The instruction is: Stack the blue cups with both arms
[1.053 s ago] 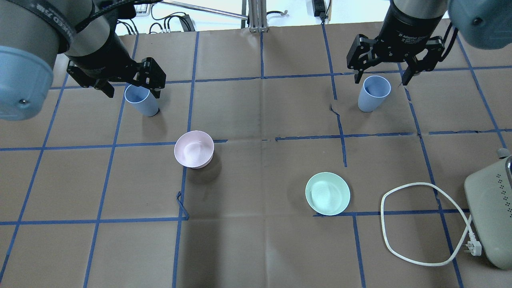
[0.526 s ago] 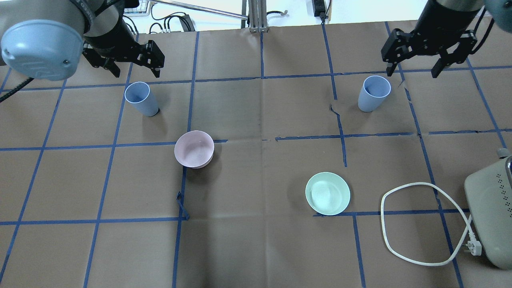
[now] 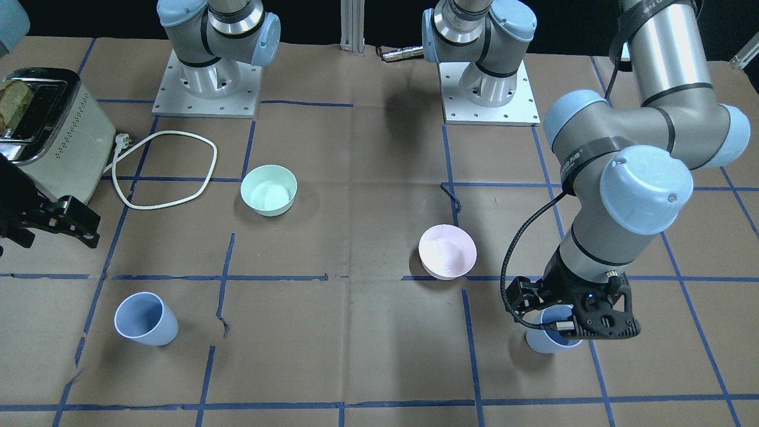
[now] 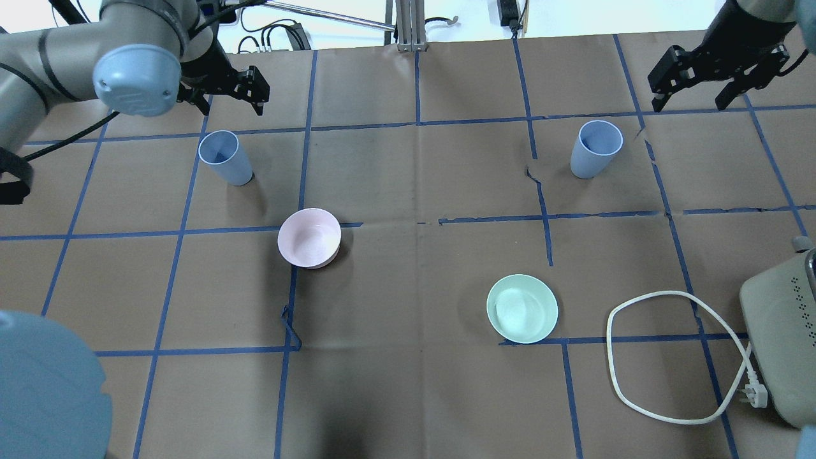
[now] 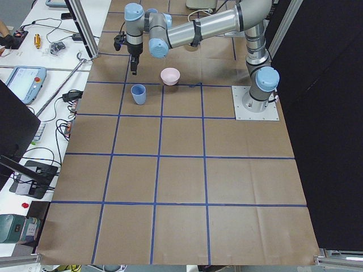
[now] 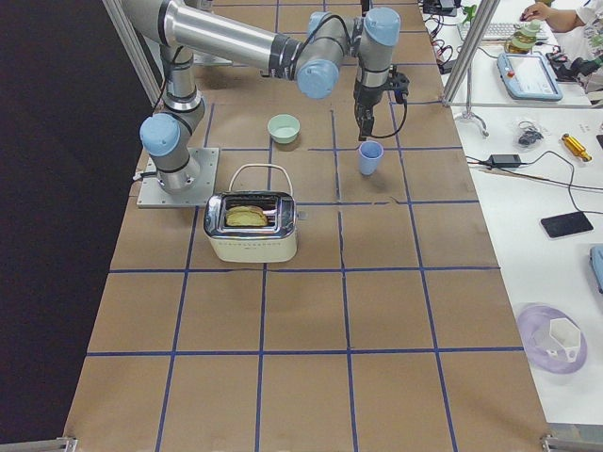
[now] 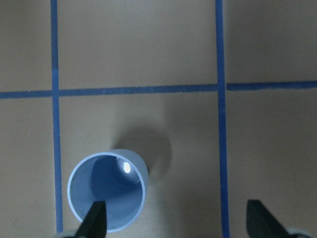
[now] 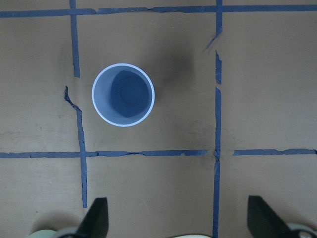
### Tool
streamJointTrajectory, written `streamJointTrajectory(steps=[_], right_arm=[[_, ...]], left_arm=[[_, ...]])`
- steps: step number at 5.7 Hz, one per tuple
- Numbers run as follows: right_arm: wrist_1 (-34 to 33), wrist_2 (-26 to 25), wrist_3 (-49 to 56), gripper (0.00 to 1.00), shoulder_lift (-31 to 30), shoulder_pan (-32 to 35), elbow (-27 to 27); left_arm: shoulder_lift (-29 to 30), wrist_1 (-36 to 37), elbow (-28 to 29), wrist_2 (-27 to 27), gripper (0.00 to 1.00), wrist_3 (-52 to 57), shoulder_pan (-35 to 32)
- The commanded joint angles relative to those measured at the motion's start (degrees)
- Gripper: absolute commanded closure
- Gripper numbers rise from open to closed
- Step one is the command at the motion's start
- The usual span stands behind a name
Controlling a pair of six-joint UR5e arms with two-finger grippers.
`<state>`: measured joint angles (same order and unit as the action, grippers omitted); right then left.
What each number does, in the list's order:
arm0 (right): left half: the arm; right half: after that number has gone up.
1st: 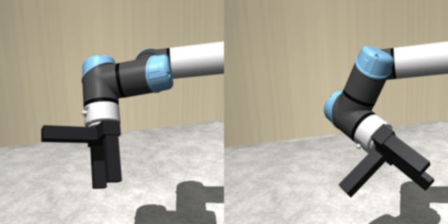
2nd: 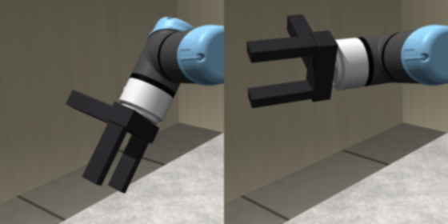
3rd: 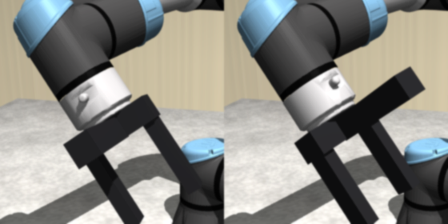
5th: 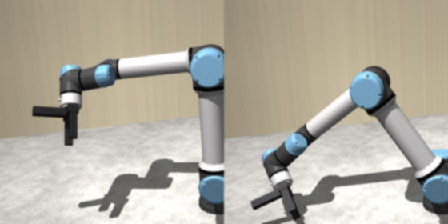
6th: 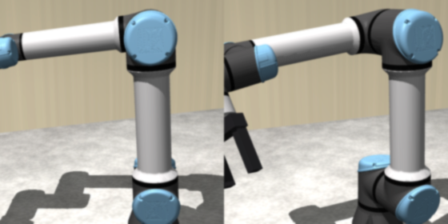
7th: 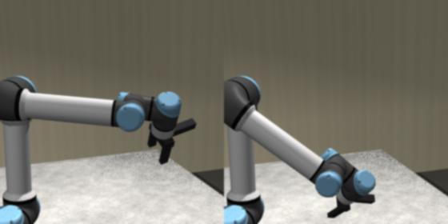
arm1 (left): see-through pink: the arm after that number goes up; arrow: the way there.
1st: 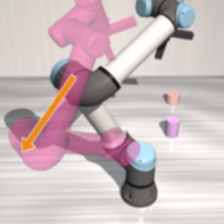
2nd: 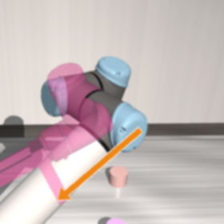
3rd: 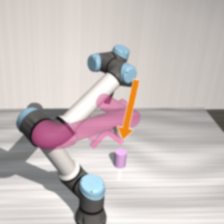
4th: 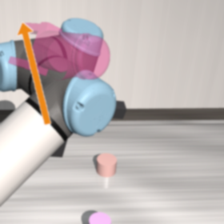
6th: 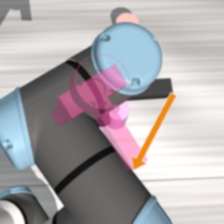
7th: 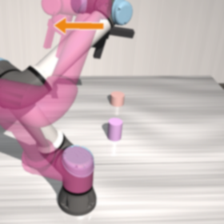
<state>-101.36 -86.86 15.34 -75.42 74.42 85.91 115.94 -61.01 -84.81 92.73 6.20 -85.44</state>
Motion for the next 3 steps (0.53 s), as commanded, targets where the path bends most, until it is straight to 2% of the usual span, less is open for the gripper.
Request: streamJointTrajectory(steps=[1, 3], right_arm=[[-7.4, 3.1, -2.2, 0.00, 5.8, 0.5, 0.8], [-12.7, 2.6, -2.2, 0.00, 10.5, 0.5, 0.8]], left_arm=[[4.6, 4.3, -1.3, 0.3, 0.02, 1.7, 0.3], [5.9, 4.1, -1.6, 0.3, 0.12, 3.0, 1.0]])
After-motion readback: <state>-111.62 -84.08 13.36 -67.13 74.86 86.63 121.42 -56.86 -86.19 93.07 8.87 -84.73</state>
